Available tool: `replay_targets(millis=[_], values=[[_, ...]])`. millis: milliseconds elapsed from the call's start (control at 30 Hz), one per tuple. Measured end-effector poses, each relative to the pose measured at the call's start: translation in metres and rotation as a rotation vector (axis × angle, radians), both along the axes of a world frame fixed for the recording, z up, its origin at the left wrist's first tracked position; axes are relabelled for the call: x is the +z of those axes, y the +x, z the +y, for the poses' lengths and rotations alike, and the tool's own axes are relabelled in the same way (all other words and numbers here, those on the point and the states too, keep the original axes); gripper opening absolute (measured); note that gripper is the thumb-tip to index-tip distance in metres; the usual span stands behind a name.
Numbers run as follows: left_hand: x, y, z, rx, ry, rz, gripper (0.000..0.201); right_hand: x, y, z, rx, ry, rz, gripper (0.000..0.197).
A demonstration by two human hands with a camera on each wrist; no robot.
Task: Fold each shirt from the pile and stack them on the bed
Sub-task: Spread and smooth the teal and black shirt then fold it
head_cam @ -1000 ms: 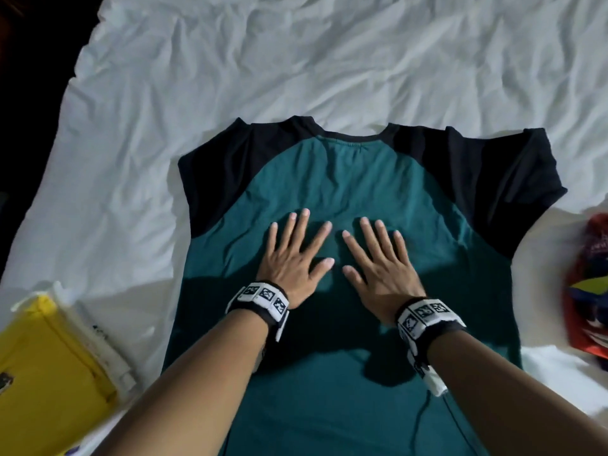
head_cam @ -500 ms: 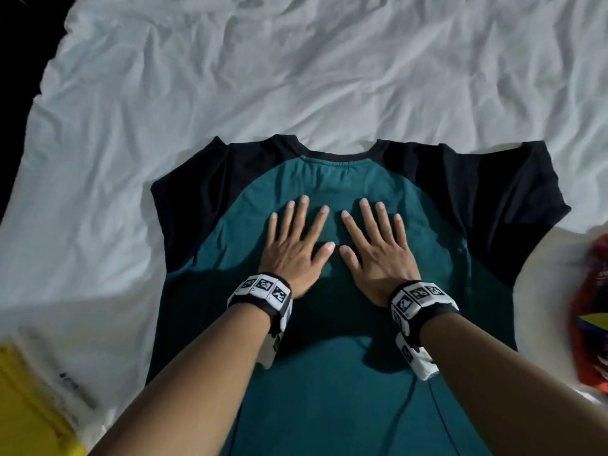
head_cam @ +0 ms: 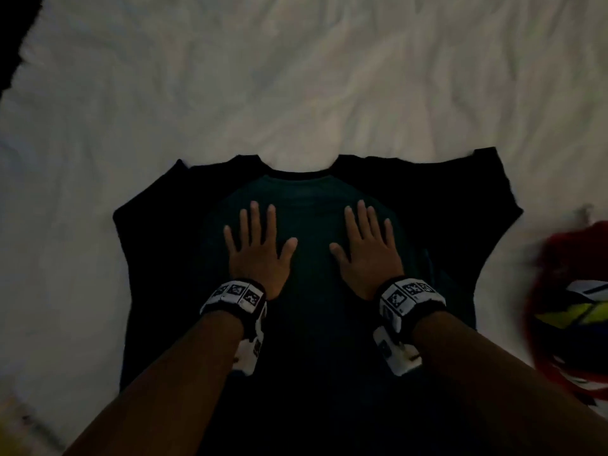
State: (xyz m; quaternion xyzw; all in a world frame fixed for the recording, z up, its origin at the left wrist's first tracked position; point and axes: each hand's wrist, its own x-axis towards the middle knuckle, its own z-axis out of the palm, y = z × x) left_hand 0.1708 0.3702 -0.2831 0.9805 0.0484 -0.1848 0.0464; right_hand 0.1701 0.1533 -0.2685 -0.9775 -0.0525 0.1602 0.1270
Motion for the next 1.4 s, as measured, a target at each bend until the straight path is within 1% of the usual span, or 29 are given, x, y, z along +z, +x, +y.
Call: replay_targets(millis=[33, 67, 100, 133, 167, 200, 233, 300, 367, 467, 533, 567, 667, 733, 833, 867, 900, 933, 1033, 1133, 1233, 1300, 1333, 1400], values=[[0.004, 0.0, -0.007, 0.049, 0.004, -0.011, 0.078, 0.011, 0.005, -0.006, -0.011, 0.038, -0.042, 0.064], [0.008, 0.0, -0.019, 0.063, -0.007, -0.036, 0.078, 0.024, 0.011, -0.016, -0.038, 0.091, -0.134, 0.056], [0.012, 0.0, -0.033, 0.037, -0.034, -0.073, 0.077, 0.036, 0.018, -0.031, -0.09, 0.132, -0.25, 0.047], [0.015, -0.001, -0.049, -0.027, -0.069, -0.111, 0.076, 0.044, 0.026, -0.051, -0.162, 0.14, -0.349, 0.042], [0.016, -0.002, -0.067, -0.113, -0.104, -0.14, 0.074, 0.05, 0.035, -0.074, -0.246, 0.129, -0.402, 0.04], [0.017, -0.004, -0.085, -0.197, -0.137, -0.16, 0.075, 0.055, 0.044, -0.099, -0.336, 0.103, -0.405, 0.042], [0.015, -0.005, -0.101, -0.257, -0.16, -0.172, 0.076, 0.058, 0.052, -0.124, -0.43, 0.075, -0.37, 0.047], [0.011, -0.006, -0.13, -0.296, -0.181, -0.191, 0.076, 0.06, 0.064, -0.171, -0.565, 0.051, -0.279, 0.055], [0.004, -0.007, -0.148, -0.274, -0.167, -0.196, 0.076, 0.059, 0.07, -0.199, -0.609, 0.09, -0.154, 0.06], [-0.01, -0.008, -0.157, -0.229, -0.114, -0.194, 0.075, 0.053, 0.071, -0.208, -0.656, 0.186, 0.024, 0.069], [-0.016, -0.008, -0.157, -0.228, -0.096, -0.186, 0.075, 0.047, 0.073, -0.206, -0.73, 0.27, 0.082, 0.062], [-0.017, -0.008, -0.157, -0.228, -0.092, -0.184, 0.075, 0.045, 0.073, -0.204, -0.739, 0.296, 0.099, 0.057], [-0.02, -0.009, -0.157, -0.218, -0.086, -0.187, 0.074, 0.037, 0.072, -0.209, -0.74, 0.37, 0.066, 0.04], [-0.022, -0.008, -0.158, -0.21, -0.085, -0.187, 0.074, 0.037, 0.068, -0.221, -0.833, 0.464, 0.025, 0.036], [-0.021, -0.007, -0.159, -0.199, -0.066, -0.172, 0.075, 0.041, 0.054, -0.243, -0.926, 0.614, 0.043, 0.052], [-0.021, -0.007, -0.159, -0.197, -0.067, -0.155, 0.075, 0.042, 0.048, -0.25, -0.94, 0.651, 0.048, 0.055], [-0.021, -0.007, -0.159, -0.195, -0.071, -0.141, 0.074, 0.042, 0.041, -0.256, -0.951, 0.676, 0.038, 0.055], [-0.021, -0.007, -0.159, -0.196, -0.073, -0.136, 0.074, 0.041, 0.033, -0.261, -0.958, 0.691, 0.014, 0.05], [-0.02, -0.006, -0.158, -0.2, -0.063, -0.109, 0.072, 0.037, 0.004, -0.277, -0.954, 0.67, -0.04, 0.028], [-0.019, -0.006, -0.159, -0.201, -0.074, -0.091, 0.072, 0.036, -0.024, -0.292, -0.995, 0.729, -0.029, 0.018], [-0.019, -0.006, -0.159, -0.206, -0.082, -0.089, 0.071, 0.041, -0.036, -0.298, -1.094, 0.82, 0.016, 0.015], [-0.019, -0.006, -0.159, -0.203, -0.084, -0.096, 0.071, 0.045, -0.031, -0.295, -1.148, 0.862, 0.01, 0.013], [-0.019, -0.006, -0.159, -0.203, -0.081, -0.1, 0.071, 0.047, -0.027, -0.292, -1.173, 0.878, -0.001, 0.013], [-0.019, -0.007, -0.159, -0.205, -0.076, -0.098, 0.071, 0.049, -0.016, -0.286, -1.232, 0.911, -0.02, 0.021]])
